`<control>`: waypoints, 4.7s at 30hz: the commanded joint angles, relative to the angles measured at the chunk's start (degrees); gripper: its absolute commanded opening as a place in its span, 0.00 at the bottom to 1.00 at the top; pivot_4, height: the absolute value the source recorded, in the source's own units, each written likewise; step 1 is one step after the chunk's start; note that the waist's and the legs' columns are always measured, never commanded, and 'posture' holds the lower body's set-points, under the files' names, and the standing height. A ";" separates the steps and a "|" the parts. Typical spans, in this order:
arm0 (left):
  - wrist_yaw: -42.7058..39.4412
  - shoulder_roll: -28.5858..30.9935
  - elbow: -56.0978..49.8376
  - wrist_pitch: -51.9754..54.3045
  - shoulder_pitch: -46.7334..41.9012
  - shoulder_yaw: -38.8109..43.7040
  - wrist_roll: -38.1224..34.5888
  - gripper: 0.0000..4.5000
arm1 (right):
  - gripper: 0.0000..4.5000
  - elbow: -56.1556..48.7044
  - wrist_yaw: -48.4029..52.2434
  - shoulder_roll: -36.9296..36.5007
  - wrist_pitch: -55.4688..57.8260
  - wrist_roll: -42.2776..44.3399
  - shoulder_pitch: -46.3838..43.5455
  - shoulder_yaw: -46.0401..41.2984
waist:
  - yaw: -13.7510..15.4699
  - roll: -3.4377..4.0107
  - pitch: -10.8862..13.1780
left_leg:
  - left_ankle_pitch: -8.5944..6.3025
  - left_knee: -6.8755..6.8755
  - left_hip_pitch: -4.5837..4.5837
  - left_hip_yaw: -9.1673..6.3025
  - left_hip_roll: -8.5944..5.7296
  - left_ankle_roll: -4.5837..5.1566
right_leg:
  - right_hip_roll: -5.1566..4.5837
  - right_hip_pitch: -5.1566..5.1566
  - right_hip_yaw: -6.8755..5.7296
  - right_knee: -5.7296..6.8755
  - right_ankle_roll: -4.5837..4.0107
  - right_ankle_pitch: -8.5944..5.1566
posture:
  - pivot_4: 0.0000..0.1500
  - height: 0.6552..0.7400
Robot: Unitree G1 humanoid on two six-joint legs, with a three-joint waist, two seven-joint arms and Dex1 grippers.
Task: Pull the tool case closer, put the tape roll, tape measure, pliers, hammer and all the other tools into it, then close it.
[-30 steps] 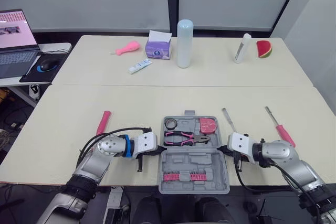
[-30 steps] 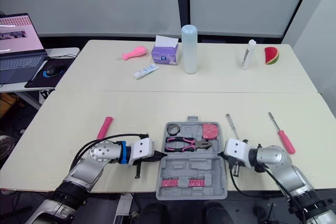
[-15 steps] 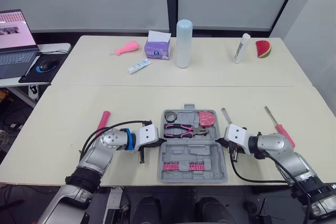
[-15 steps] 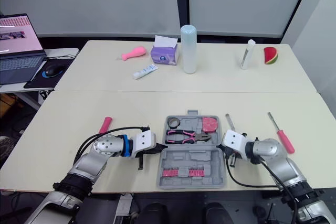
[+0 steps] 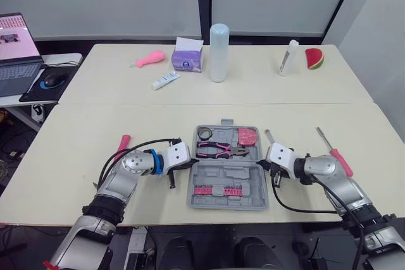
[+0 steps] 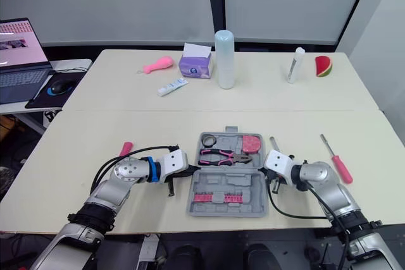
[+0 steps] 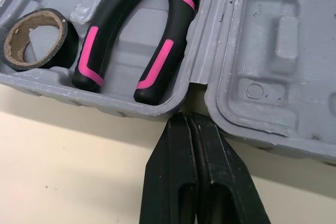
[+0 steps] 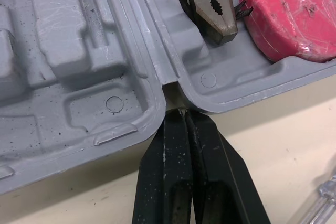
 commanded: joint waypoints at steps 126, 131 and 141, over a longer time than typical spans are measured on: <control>-14.76 17.24 -44.18 27.96 9.85 16.75 -35.70 1.00 | 0.99 -5.40 -30.94 12.25 8.79 8.44 8.02 -16.49 | -0.17 0.02 0.08 | -0.01 -0.10 -0.37 -0.07 -0.04 -0.03 | 0.35 -0.19 0.18 -0.19 0.01 -0.01 | 1.00 0.62; -14.45 17.09 -44.38 28.81 8.87 16.38 -35.58 1.00 | 0.90 -1.60 -32.96 14.23 7.78 7.88 6.37 -16.01 | -0.21 0.02 0.08 | 0.00 -0.09 -0.36 -0.07 -0.02 -0.03 | 0.34 -0.21 0.17 -0.14 0.01 -0.01 | 1.00 0.62; -13.76 16.55 -44.93 30.33 8.11 16.13 -35.11 1.00 | 0.36 -1.22 -34.75 14.60 10.64 7.87 5.56 -16.13 | -0.17 0.02 0.07 | 0.00 -0.06 -0.36 -0.08 -0.02 -0.03 | 0.33 -0.22 0.17 -0.10 0.01 -0.01 | 1.00 0.62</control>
